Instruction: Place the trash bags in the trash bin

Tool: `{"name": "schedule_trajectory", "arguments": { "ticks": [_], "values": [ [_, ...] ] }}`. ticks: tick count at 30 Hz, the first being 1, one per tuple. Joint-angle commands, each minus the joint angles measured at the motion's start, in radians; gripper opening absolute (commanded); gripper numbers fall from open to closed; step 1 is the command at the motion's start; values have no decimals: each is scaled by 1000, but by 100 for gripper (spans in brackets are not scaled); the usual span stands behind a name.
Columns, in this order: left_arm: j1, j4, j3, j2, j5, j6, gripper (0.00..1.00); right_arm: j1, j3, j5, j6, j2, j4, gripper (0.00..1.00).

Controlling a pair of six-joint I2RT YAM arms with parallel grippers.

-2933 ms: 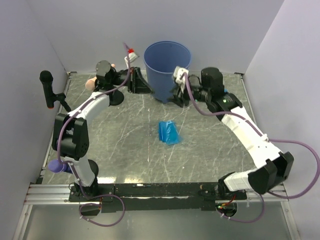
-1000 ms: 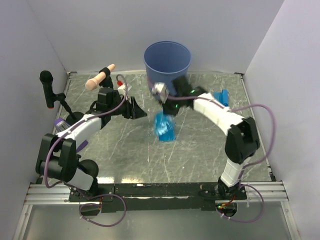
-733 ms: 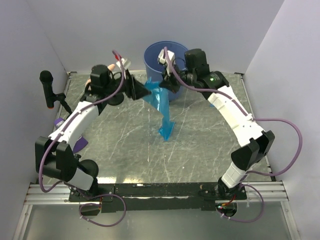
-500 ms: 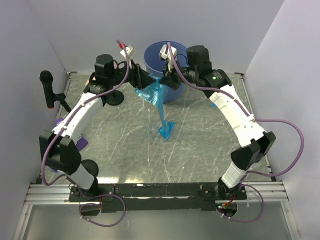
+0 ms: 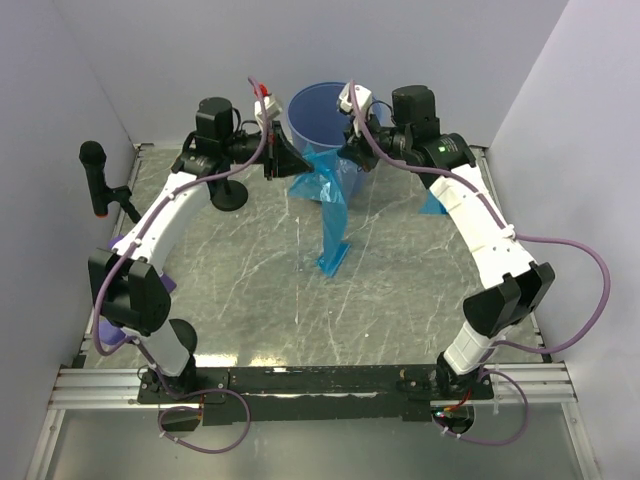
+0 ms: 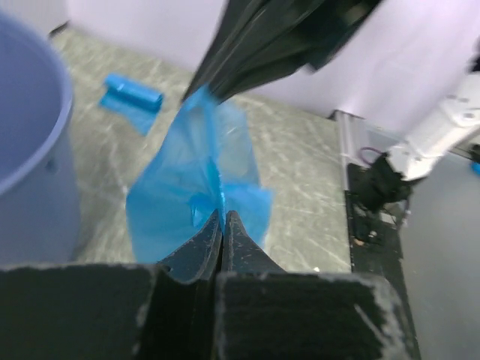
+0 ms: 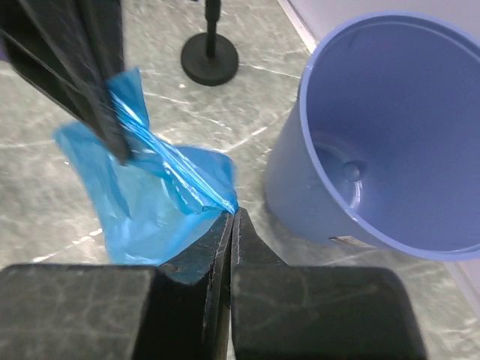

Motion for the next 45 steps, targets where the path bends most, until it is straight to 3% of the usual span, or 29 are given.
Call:
{"name": "schedule_trajectory", "arguments": {
  "ticks": [1,2,6,9,11,13,15,17,19,21,25,27,34,43,44,45],
  "values": [
    [24,54,84,33,190,-108,1,-9,54,89,-93,11,48,2],
    [26,97,82,33,198,-148,1,-9,57,109,-85,14,65,9],
    [32,404,21,33,206,-449,1,-3,86,329,-35,37,132,51],
    [36,600,-4,36,209,-639,0,-3,100,397,-24,5,159,63],
    [47,574,12,34,172,-638,1,-3,91,379,-4,-44,162,65],
    [59,527,32,39,135,-624,0,-3,60,280,15,-111,160,64],
    [67,557,33,42,115,-659,0,-3,-9,125,15,-195,175,56],
    [70,577,32,44,89,-687,1,15,-104,-27,4,-269,202,46],
    [69,591,36,47,83,-699,1,54,-208,-34,-7,-329,246,31],
    [69,634,33,51,93,-729,1,68,-270,-112,-13,-332,239,23],
    [69,715,41,60,155,-788,1,94,-284,-170,-10,-290,229,34],
    [70,743,38,59,169,-812,1,107,-265,-153,4,-257,249,47],
    [72,815,12,42,198,-864,1,134,-149,-51,30,-115,307,64],
    [69,775,-7,27,238,-843,1,155,-77,103,113,-47,403,60],
    [69,766,-8,25,236,-837,1,157,-71,101,114,-44,410,58],
    [69,766,-11,24,235,-835,1,154,-58,88,105,-35,409,47]
  ]
}}
